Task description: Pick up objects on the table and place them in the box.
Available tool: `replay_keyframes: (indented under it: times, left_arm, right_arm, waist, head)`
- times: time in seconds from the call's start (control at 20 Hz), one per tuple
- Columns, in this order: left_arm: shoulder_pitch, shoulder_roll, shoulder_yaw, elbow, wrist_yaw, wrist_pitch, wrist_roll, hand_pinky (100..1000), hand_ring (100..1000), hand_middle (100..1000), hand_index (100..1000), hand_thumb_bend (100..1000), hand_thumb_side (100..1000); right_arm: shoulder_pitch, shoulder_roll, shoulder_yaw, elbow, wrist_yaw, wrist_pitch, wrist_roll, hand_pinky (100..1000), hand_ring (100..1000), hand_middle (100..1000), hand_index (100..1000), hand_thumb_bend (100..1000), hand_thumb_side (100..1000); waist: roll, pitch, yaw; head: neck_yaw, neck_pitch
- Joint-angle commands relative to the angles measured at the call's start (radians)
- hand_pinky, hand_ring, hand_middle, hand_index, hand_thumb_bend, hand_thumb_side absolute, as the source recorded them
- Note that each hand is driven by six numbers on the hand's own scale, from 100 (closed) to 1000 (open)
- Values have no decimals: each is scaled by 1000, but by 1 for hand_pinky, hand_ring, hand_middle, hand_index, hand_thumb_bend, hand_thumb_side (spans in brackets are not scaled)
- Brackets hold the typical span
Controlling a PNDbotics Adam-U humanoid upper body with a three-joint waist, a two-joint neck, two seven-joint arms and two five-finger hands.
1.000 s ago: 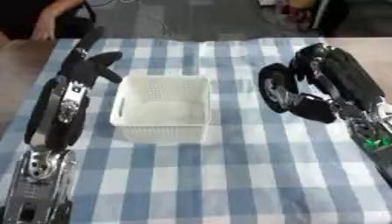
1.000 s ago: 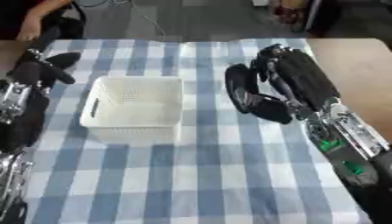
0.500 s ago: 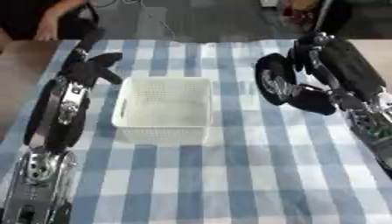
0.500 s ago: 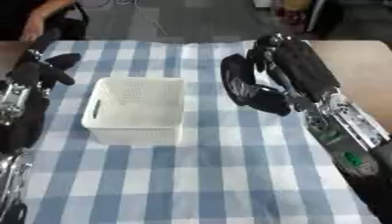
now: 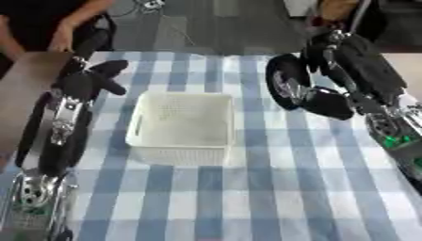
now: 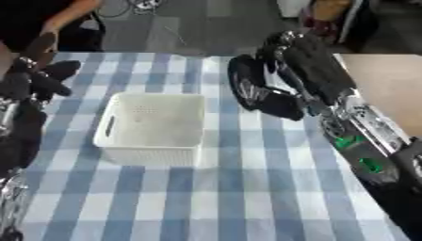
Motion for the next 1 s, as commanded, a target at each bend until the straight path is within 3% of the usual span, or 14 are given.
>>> replay_keyframes:
  times: [0.05,0.4,1.0]
  left_arm:
    - [-23,-6,-14,-31,19,1,-14,909,792,1000,571,100,882]
    - [-57,-24,-38,-43,50,8,-43,906,791,1000,574,100,878]
    - [-80,-28,-51,-65,81,8,-64,900,786,1000,579,100,867]
  right_arm:
    - [-37,-23,-3,9,13,-7,1,409,287,331,430,100,742]
    - [-78,-7,2,51,25,-13,-10,408,283,328,427,100,742]
    - [-138,32,20,56,-11,-45,-22,413,269,322,425,100,739]
  waist:
    - [-1,-8,12]
    - [-4,9,63]
    - [-10,27,89]
  head:
    - [-22,-22]
    - [-44,-50]
    - [-56,-60]
